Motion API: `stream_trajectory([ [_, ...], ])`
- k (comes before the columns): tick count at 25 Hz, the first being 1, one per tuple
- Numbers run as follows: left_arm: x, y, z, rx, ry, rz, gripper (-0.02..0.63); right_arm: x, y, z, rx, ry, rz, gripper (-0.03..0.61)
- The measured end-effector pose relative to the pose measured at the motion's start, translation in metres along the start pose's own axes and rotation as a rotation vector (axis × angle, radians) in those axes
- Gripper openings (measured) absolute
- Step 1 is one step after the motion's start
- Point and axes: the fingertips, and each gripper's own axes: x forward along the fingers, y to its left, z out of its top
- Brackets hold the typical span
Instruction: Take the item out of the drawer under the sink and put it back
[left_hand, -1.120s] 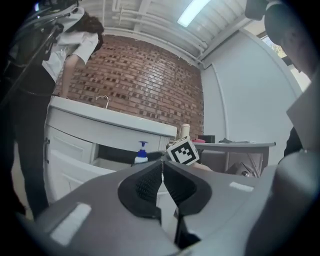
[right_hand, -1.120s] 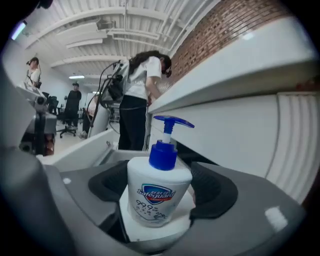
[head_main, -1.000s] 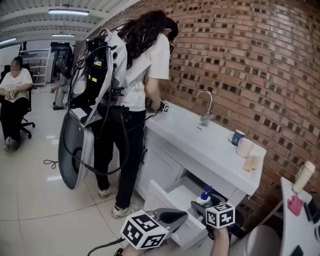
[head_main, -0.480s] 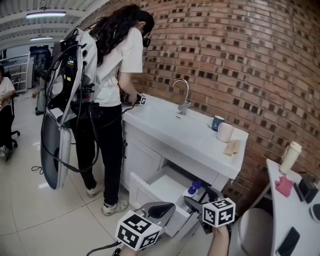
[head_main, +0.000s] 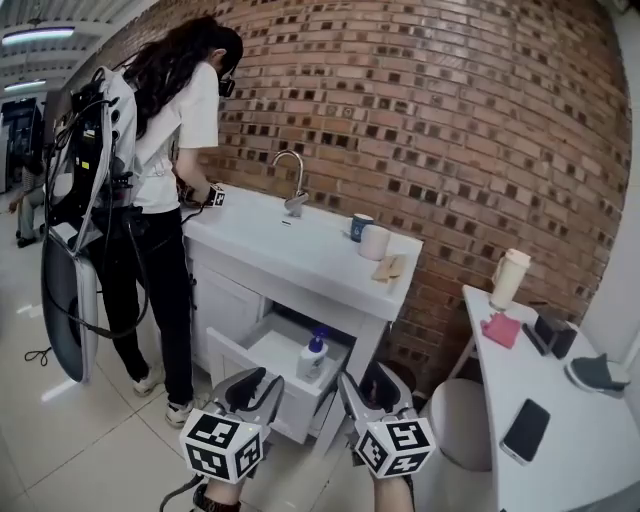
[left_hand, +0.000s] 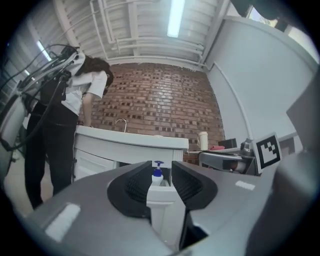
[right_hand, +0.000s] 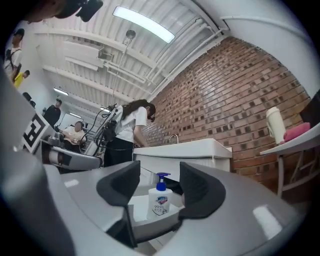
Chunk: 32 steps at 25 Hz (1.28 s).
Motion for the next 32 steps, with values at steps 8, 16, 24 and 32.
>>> stream_trajectory([
  [8,-0.012,-0.004,-0.003,-0.099,0.005,-0.088,0.138,-0.029,0.007,-0.006,0.024,0.001,-0.072,0.169],
  [16,-0.009,-0.019,-0.007,-0.068,0.037,-0.132,0.152,-0.035,0.012,-0.014,0.057,0.016,-0.071,0.152],
  [24,-0.012,-0.023,-0.013,-0.036,0.065,-0.142,0.161,-0.040,0.011,-0.011,0.113,-0.011,-0.074,0.000],
  [32,-0.007,-0.037,-0.016,-0.020,0.079,-0.178,0.161,-0.038,0.010,-0.018,0.113,0.037,-0.066,0.000],
])
